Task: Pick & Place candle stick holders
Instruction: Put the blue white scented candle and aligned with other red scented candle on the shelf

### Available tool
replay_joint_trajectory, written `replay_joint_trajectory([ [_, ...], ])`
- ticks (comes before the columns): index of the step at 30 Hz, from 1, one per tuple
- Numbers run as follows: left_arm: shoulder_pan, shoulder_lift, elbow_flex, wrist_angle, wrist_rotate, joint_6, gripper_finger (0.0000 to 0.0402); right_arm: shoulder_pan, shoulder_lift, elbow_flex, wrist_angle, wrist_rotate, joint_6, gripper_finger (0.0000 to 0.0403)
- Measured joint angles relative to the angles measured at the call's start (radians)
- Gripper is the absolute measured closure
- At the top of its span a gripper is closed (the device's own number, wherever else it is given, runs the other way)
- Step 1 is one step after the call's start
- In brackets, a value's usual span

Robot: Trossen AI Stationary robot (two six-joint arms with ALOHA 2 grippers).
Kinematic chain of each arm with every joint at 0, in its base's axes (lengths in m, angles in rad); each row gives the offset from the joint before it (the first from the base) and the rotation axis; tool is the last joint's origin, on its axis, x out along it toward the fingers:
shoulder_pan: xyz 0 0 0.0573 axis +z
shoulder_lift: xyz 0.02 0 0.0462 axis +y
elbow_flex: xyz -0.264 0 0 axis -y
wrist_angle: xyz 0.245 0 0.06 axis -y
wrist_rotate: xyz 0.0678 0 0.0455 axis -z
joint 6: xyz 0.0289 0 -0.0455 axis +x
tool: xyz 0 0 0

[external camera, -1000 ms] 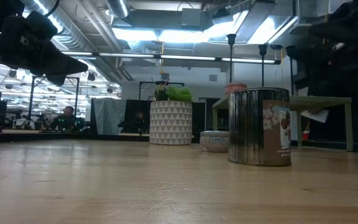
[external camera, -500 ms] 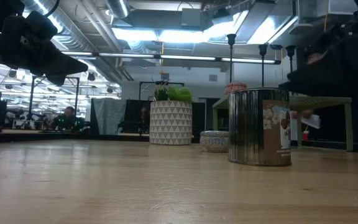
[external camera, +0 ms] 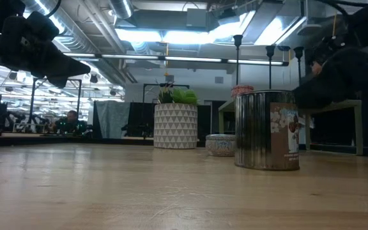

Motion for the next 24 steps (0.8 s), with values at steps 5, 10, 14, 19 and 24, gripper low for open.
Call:
replay_joint_trajectory([
  [5,0.0,0.0,0.0,0.0,0.0,0.0,0.0393,0.0,0.157,0.064,-0.005,-0.002,0.0,0.0015],
  [10,0.0,0.0,0.0,0.0,0.0,0.0,0.0389,0.0,0.311,0.119,-0.006,-0.002,-0.054,0.0015],
  [14,0.0,0.0,0.0,0.0,0.0,0.0,0.039,0.0,0.412,0.158,-0.006,-0.001,-0.094,0.0015],
  [19,0.0,0.0,0.0,0.0,0.0,0.0,0.0393,0.0,0.513,0.199,0.004,-0.001,-0.1,0.0015],
  [24,0.0,0.0,0.0,0.0,0.0,0.0,0.0389,-0.02,0.584,0.22,0.057,-0.024,-0.097,0.0015],
])
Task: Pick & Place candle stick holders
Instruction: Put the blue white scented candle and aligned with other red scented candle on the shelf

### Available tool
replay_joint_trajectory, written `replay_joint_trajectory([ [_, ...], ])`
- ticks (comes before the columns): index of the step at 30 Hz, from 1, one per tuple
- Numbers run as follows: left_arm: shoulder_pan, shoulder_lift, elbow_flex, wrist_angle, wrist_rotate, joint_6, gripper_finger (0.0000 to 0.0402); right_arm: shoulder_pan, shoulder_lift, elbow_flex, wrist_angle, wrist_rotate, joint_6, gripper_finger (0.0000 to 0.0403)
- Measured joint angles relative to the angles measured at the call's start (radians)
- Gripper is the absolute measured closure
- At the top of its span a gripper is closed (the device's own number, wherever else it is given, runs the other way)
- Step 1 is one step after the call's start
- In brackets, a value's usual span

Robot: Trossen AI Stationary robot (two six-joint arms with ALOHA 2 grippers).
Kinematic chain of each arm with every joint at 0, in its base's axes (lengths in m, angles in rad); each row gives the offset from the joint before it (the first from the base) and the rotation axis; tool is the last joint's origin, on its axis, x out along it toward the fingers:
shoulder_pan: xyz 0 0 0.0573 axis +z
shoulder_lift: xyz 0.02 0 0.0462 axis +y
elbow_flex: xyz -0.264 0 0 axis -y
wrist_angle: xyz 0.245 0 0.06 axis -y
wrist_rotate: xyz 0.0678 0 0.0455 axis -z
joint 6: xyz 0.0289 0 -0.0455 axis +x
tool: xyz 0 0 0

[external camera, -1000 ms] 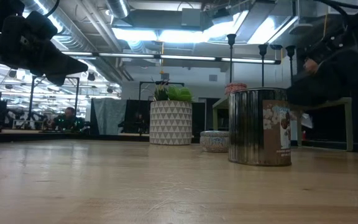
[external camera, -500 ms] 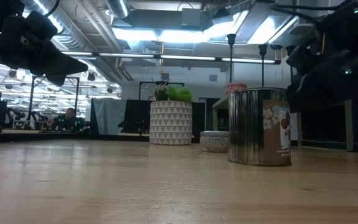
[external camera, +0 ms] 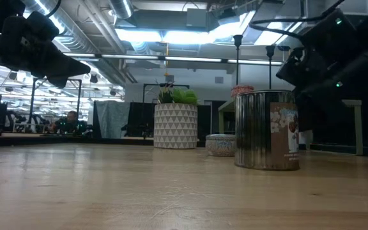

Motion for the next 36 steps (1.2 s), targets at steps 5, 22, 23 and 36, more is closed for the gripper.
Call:
replay_joint_trajectory([
  [5,0.0,0.0,0.0,0.0,0.0,0.0,0.0391,-0.026,0.048,0.0,0.02,-0.043,0.002,0.0015],
  [22,0.0,0.0,0.0,0.0,0.0,0.0,0.0393,-0.038,0.14,0.001,0.084,-0.058,0.0,0.0017],
  [23,0.0,0.0,0.0,0.0,0.0,0.0,0.0393,-0.038,0.145,0.001,0.091,-0.058,-0.001,0.002],
  [36,0.0,0.0,0.0,0.0,0.0,0.0,0.0393,-0.039,0.173,0.001,0.127,-0.056,-0.006,0.0117],
])
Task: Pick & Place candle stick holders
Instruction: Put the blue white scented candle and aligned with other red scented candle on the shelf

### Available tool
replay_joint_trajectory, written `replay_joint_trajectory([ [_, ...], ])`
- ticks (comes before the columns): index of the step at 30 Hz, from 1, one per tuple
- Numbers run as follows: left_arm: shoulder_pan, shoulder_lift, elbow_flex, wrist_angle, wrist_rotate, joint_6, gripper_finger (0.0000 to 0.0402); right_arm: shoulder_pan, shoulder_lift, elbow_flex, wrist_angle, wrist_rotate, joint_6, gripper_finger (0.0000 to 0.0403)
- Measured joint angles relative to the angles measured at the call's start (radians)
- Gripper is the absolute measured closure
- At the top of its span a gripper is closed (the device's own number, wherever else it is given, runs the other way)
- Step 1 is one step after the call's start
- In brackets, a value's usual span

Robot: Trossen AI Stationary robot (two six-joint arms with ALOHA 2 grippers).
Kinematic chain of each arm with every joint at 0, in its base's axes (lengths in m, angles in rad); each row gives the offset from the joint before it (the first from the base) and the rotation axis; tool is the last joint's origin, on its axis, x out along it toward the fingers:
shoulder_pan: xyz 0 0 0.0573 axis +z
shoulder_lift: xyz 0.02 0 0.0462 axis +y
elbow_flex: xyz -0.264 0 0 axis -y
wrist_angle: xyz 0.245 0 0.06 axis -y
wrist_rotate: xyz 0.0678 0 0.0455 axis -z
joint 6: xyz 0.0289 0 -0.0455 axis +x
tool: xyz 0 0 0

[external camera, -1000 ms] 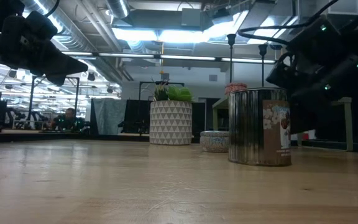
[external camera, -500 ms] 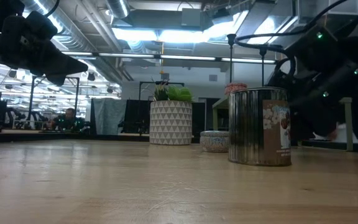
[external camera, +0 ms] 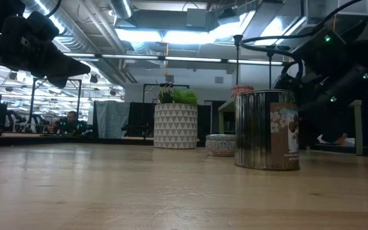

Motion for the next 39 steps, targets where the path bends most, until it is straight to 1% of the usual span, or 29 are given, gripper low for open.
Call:
replay_joint_trajectory([
  [2,0.0,0.0,0.0,0.0,0.0,0.0,0.0393,0.0,0.0,0.0,0.011,0.0,0.005,0.0117],
  [7,0.0,0.0,0.0,0.0,0.0,0.0,0.0389,0.0,-0.023,0.0,0.037,0.0,0.08,0.0117],
  [15,0.0,0.0,0.0,0.0,0.0,0.0,0.0393,0.001,-0.124,0.0,0.022,0.0,0.13,0.0117],
  [18,0.0,0.0,0.0,0.0,0.0,0.0,0.0392,0.002,-0.164,0.0,0.018,-0.024,0.13,0.0117],
  [22,0.0,0.0,0.0,0.0,0.0,0.0,0.0389,0.002,-0.226,0.0,-0.01,-0.045,0.138,0.0117],
  [28,0.0,0.0,0.0,0.0,0.0,0.0,0.0393,0.002,-0.346,0.0,-0.127,-0.044,0.172,0.0117],
  [39,0.0,0.0,0.0,0.0,0.0,0.0,0.039,0.002,-0.563,0.0,-0.201,-0.043,0.175,0.0117],
])
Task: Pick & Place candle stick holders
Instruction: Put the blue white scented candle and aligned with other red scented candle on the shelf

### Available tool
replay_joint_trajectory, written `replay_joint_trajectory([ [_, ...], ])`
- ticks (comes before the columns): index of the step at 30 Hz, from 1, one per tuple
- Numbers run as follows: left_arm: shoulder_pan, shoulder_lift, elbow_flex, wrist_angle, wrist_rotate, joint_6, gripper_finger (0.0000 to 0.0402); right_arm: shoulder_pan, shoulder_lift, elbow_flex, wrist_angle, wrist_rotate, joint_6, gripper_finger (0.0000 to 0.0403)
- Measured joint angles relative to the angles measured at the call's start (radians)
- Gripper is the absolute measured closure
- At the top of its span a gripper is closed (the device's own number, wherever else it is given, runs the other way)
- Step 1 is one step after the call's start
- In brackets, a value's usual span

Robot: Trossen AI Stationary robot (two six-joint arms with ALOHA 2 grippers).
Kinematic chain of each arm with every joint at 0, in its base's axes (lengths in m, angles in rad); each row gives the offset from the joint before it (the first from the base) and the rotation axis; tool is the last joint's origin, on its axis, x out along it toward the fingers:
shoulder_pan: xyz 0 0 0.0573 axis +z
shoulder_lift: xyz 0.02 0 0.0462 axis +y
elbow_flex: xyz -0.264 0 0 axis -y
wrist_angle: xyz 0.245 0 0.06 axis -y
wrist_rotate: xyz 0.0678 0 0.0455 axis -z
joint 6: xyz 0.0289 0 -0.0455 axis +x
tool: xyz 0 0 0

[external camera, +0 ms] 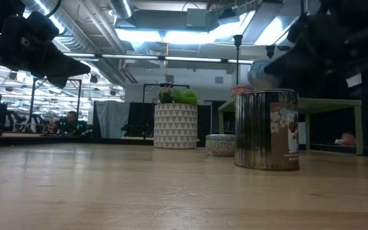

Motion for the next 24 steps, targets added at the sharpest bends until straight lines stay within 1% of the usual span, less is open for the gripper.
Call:
replay_joint_trajectory([
  [6,0.0,0.0,0.0,0.0,0.0,0.0,0.0393,-0.004,-0.089,0.007,-0.014,0.015,-0.012,0.0117],
  [8,0.0,0.0,0.0,0.0,0.0,0.0,0.0391,-0.004,-0.108,0.044,-0.097,0.066,-0.012,0.0117],
  [12,0.0,0.0,0.0,0.0,0.0,0.0,0.0389,-0.004,-0.111,0.173,-0.335,0.228,0.007,0.0117],
  [16,0.0,0.0,0.0,0.0,0.0,0.0,0.0391,-0.008,-0.094,0.289,-0.505,0.367,0.016,0.0117],
  [20,0.0,0.0,0.0,0.0,0.0,0.0,0.0393,-0.047,-0.077,0.352,-0.591,0.448,0.052,0.0117],
  [24,0.0,0.0,0.0,0.0,0.0,0.0,0.039,-0.126,-0.071,0.368,-0.654,0.482,0.113,0.0117],
])
